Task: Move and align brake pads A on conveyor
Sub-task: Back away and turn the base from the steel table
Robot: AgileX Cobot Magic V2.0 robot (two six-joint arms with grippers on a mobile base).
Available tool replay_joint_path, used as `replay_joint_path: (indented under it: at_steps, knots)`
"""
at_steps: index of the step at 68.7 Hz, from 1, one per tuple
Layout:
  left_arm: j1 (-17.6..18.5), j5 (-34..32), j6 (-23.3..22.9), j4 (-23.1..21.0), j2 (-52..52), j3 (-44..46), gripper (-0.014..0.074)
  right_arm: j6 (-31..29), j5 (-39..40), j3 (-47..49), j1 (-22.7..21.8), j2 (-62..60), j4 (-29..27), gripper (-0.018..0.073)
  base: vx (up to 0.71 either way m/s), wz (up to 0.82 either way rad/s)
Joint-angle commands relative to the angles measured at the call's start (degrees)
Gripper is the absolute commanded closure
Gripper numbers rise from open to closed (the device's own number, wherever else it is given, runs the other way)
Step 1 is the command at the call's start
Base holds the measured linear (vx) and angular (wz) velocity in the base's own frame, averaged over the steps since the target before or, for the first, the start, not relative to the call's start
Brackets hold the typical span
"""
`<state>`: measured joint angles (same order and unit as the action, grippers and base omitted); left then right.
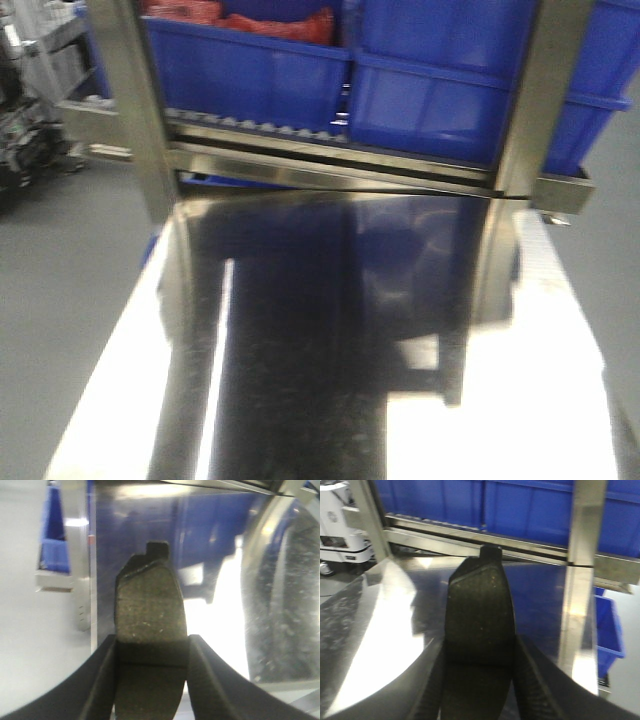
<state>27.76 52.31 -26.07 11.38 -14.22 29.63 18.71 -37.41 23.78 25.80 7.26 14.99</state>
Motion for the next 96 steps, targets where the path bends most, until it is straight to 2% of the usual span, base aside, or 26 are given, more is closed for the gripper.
replay_joint_path:
  at_steps: [1,96]
  knots:
    - [0.1,-4.9,-0.3,1.0,-0.7,1.4,0.0603,-0.6,5.4,1.7,0.0,0.7,1.5,0.0564,-0.1,0.5]
    - [0.1,-4.9,-0.3,0.9,-0.7,1.4,0.0603,-0.6,5.3,1.7,0.0,0.7,1.5,0.0564,-0.16,0.79]
